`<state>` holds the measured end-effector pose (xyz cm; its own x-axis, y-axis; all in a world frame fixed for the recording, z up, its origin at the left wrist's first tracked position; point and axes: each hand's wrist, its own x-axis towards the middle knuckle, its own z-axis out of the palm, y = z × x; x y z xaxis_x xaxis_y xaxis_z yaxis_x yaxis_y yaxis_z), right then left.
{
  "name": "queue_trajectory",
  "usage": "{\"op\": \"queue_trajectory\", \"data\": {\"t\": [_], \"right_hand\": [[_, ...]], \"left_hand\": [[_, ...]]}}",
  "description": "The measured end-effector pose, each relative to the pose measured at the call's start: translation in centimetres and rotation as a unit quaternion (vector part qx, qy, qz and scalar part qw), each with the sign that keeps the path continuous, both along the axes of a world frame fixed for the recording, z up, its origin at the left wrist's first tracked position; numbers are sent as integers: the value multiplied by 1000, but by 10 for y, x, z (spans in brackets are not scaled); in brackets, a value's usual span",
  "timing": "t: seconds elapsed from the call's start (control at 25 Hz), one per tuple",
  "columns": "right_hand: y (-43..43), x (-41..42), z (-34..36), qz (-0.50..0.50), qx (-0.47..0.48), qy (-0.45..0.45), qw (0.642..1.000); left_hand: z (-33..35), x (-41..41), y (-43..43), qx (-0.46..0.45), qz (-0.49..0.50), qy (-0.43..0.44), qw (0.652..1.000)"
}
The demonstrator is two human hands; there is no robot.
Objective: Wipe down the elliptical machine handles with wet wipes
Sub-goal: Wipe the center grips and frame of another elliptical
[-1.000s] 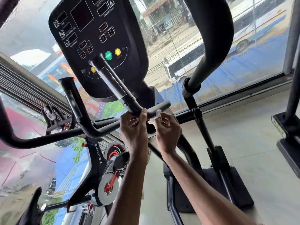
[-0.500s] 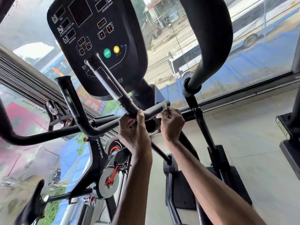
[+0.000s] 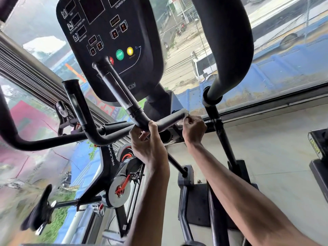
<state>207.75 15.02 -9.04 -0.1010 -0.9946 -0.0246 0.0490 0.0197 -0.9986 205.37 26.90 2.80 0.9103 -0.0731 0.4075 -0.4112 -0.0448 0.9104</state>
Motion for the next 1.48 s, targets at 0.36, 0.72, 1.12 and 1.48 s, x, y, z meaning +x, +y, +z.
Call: {"op": "queue_trajectory", "data": {"t": [0.36,0.72,1.12,1.48], "right_hand": [[-36,0,-16,79,-15,69,994],[51,-31,33,73,-58,-117,989],[63,-33,23,81,-181,-123,972],[-36,-1,-20,73,19,-15,997]], "left_hand": [[-4,-1,-1,4,15,-1,1000],[0,-1,2,16,-2,-3,1000],[12,2,15,51,-64,8,997],[6,3,11,40,-22,23,999]]}}
